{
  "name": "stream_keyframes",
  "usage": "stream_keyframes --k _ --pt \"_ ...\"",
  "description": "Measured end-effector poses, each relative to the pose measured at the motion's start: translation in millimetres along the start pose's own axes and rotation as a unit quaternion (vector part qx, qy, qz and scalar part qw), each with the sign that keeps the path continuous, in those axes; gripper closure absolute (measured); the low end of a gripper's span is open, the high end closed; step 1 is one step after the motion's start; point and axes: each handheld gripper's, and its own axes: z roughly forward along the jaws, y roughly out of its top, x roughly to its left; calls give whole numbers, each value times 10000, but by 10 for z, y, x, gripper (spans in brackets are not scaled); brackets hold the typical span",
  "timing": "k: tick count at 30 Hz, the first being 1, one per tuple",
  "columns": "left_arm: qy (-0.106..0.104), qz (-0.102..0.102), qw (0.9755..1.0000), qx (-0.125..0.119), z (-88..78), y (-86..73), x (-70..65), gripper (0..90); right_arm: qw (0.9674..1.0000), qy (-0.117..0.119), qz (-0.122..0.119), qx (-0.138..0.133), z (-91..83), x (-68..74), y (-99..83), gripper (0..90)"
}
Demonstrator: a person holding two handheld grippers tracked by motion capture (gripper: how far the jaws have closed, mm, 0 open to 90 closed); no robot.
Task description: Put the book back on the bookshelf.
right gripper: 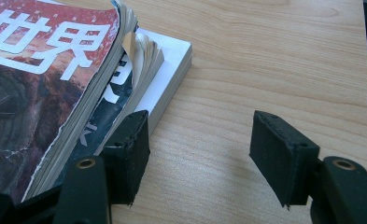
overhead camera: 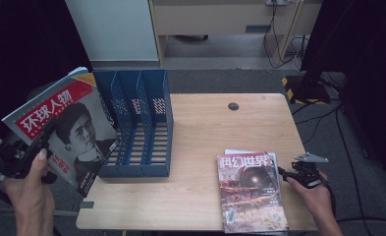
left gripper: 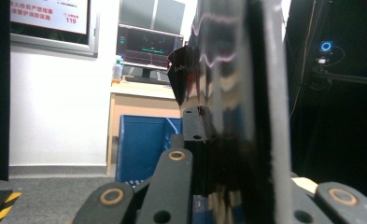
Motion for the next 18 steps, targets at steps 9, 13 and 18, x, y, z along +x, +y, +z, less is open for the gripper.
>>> stream_keyframes --k 9,13,18 --pt "202 13 9998 -8 205 13 168 867 10000 -10 -23 25 2 -4 -9 378" --pt "266 -3 9996 -26 301 3 228 867 10000 -11 -11 27 3 -5 -12 378" --pt "384 31 9993 24 427 -33 293 867 10000 -16 -1 34 2 -5 -15 378"
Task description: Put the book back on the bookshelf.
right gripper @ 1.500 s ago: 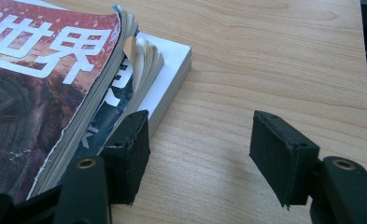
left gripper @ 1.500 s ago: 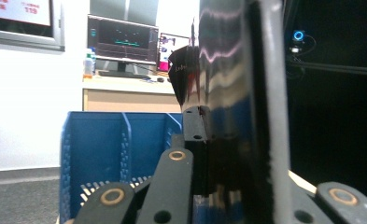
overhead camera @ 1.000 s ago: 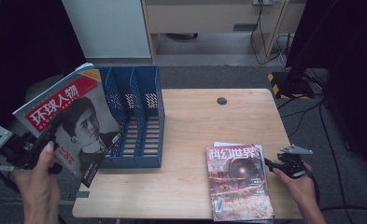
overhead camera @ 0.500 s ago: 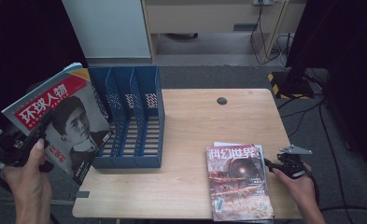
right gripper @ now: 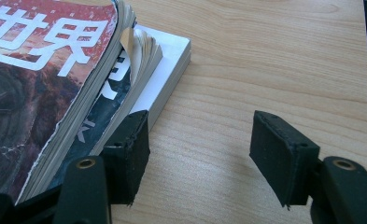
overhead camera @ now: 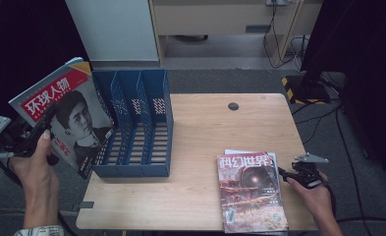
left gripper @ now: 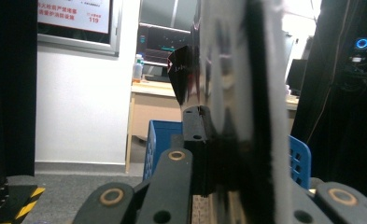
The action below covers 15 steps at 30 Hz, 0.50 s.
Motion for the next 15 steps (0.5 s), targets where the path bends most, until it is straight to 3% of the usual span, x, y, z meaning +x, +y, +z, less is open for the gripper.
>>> stream_keyframes --k 15 --pt "70 -70 9999 63 413 -225 127 867 10000 -4 -10 -10 -6 -8 -1 378"
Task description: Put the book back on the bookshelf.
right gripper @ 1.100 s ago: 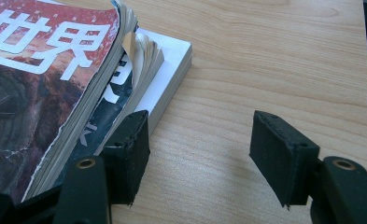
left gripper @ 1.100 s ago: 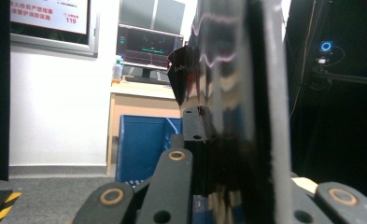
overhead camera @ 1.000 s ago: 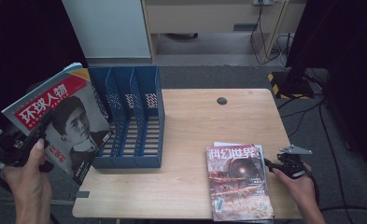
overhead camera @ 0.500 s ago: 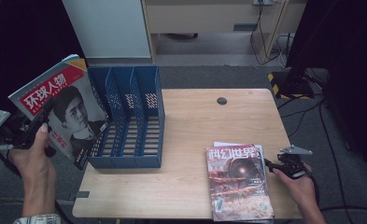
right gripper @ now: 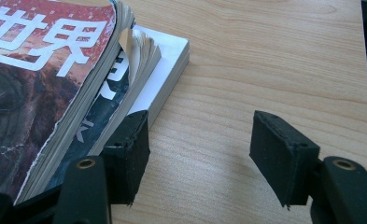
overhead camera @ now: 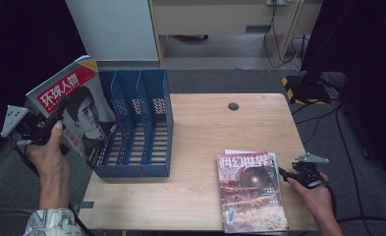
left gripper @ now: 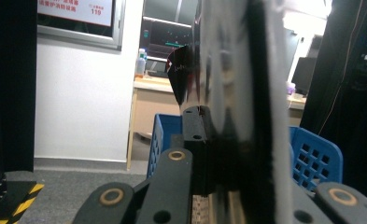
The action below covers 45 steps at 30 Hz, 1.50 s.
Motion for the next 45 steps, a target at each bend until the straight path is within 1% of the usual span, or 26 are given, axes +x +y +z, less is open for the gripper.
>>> stream_keyframes --k 4,8,9,15,19,24,28,36,42,45 --pt "-7 -110 9999 5 110 -59 28 867 10000 -2 -5 24 4 7 1 378" --pt "-47 -109 9999 38 207 -120 39 867 10000 -16 -3 -5 2 -2 -1 378" --pt "-44 -99 9999 53 227 -140 38 867 10000 -21 30 0 1 0 -2 378" --pt "-28 -200 9997 126 290 -266 51 867 10000 -10 27 -9 1 -5 -2 378" --pt "-17 -193 9997 119 299 -302 71 866 10000 -10 28 -7 1 -3 -2 378" --pt "-61 -246 9996 104 305 -345 96 865 10000 -5 6 14 3 -5 -4 378" --pt "-58 -268 9996 93 312 -380 99 865 10000 -15 16 10 3 -5 -5 378" --pt "-138 -244 9996 40 316 -381 85 862 10000 -19 20 13 5 -1 -8 378" --pt "-156 -227 9996 21 316 -357 80 860 10000 -8 23 39 3 -1 -8 378" --pt "-163 -249 9996 -4 320 -349 74 860 10000 -3 16 49 3 -1 -10 378"
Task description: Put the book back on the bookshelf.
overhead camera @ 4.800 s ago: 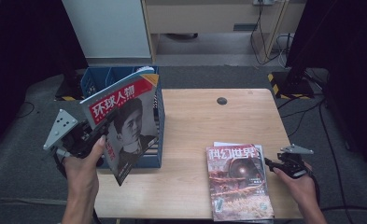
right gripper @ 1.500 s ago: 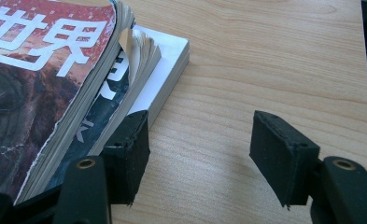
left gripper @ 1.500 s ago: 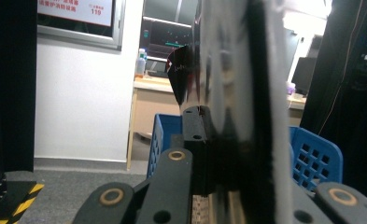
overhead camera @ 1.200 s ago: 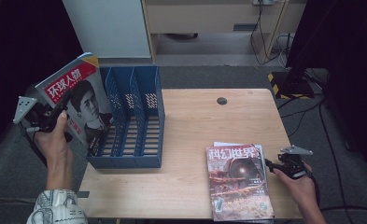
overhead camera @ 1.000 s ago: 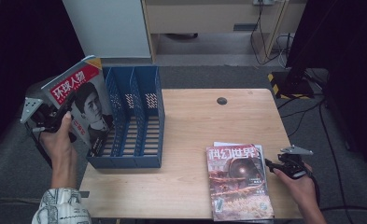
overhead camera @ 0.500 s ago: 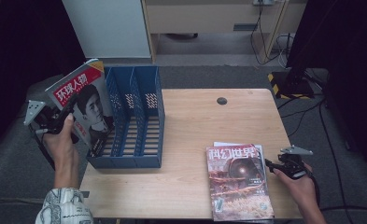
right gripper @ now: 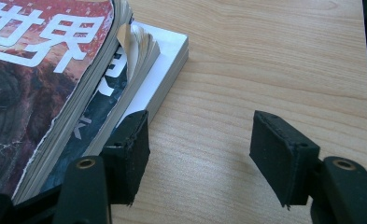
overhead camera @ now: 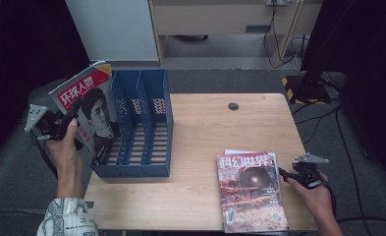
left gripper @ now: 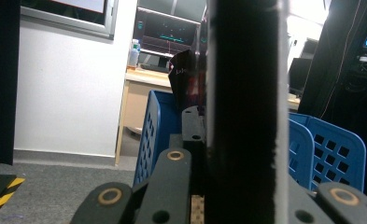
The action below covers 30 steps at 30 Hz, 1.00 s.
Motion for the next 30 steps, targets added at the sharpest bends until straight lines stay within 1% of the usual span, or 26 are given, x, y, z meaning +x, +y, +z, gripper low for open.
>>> stream_keyframes --k 7,14,17,20,28,30 --pt "27 9 10000 16 18 2 -7 860 10000 5 20 -10 -1 1 0 378" --pt "35 -25 10000 -11 24 -11 8 861 10000 -1 4 6 3 2 -1 378" --pt "35 -59 10000 -37 26 -15 16 861 10000 4 9 6 0 1 -1 378" --pt "39 -32 10000 -53 24 -22 12 861 10000 2 21 -1 -1 2 -1 378" --pt "0 -33 9999 -127 35 -51 18 861 10000 -1 -13 16 2 1 -3 378" --pt "-6 -6 9998 -186 32 -61 19 861 10000 -12 9 19 4 2 -6 378"
